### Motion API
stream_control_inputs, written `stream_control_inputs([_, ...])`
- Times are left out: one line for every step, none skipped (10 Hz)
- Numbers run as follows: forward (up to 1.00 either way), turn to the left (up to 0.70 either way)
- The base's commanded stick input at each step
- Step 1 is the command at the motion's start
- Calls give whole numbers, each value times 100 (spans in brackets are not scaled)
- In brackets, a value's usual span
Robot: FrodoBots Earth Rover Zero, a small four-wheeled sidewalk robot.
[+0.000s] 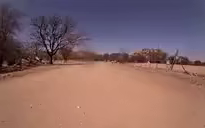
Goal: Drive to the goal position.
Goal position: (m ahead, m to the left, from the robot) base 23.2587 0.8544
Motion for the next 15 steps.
stream_control_inputs([100, 0])
stream_control_inputs([100, 0])
stream_control_inputs([100, 0])
stream_control_inputs([100, 0])
stream_control_inputs([100, 0])
stream_control_inputs([100, 0])
stream_control_inputs([100, 0])
stream_control_inputs([100, 0])
stream_control_inputs([100, 0])
stream_control_inputs([100, 0])
stream_control_inputs([100, 0])
stream_control_inputs([100, 0])
stream_control_inputs([100, 0])
stream_control_inputs([100, 0])
stream_control_inputs([100, 0])
